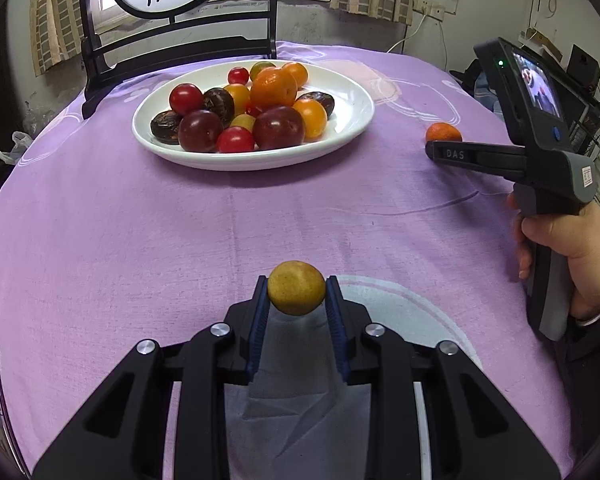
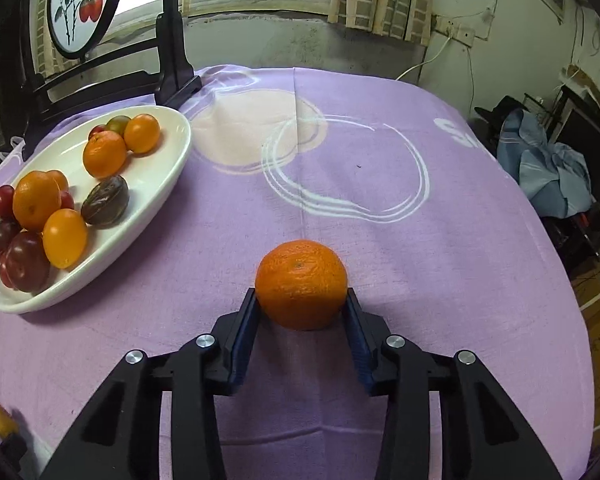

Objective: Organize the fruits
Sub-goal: 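Lower the mandarin and yellow fruit into the plate and open both grippers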

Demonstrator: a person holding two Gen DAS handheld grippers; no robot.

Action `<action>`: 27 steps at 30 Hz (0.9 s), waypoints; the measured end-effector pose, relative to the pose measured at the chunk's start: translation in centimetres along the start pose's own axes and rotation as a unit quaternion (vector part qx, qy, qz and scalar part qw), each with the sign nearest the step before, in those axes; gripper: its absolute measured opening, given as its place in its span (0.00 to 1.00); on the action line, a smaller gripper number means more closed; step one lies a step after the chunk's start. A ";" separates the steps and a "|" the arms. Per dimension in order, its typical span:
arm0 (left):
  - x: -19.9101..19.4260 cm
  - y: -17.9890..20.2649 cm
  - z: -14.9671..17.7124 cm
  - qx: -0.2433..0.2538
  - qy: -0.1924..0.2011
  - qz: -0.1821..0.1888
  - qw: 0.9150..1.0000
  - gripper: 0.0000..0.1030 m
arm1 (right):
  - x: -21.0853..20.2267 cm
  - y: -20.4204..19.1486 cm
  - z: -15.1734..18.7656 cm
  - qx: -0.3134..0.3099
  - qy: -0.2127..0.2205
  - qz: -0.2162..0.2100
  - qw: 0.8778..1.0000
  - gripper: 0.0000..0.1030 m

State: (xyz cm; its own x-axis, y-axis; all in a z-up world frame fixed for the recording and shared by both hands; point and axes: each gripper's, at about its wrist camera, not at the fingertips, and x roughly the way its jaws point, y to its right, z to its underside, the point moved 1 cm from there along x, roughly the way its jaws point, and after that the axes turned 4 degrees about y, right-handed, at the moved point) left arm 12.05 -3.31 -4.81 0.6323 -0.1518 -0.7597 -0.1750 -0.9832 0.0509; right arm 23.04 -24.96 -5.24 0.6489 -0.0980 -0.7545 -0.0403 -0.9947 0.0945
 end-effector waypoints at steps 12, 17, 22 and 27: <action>-1.1 -0.5 -0.5 -0.008 0.018 -0.009 1.000 0.27 | -8.6 -1.2 2.7 -0.018 0.038 -0.097 0.994 0.40; -2.5 -1.7 -1.8 -0.022 0.035 -0.024 0.999 0.27 | -12.0 -3.4 2.6 -0.055 0.069 -0.136 0.987 0.40; -3.2 -3.1 -4.3 -0.020 0.049 -0.047 0.997 0.27 | -13.7 -5.2 1.0 -0.072 0.091 -0.164 0.980 0.40; -2.5 -4.7 -8.6 -0.031 0.069 -0.071 0.995 0.27 | -12.7 -6.8 -2.4 -0.073 0.101 -0.174 0.977 0.40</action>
State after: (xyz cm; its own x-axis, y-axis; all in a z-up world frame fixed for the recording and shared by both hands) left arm 17.77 0.84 2.41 0.7456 -0.0185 -0.6662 -0.0313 -0.9995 -0.0072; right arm 16.87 -16.91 5.27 0.7411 0.2679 -0.6156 0.3088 -0.9502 -0.0419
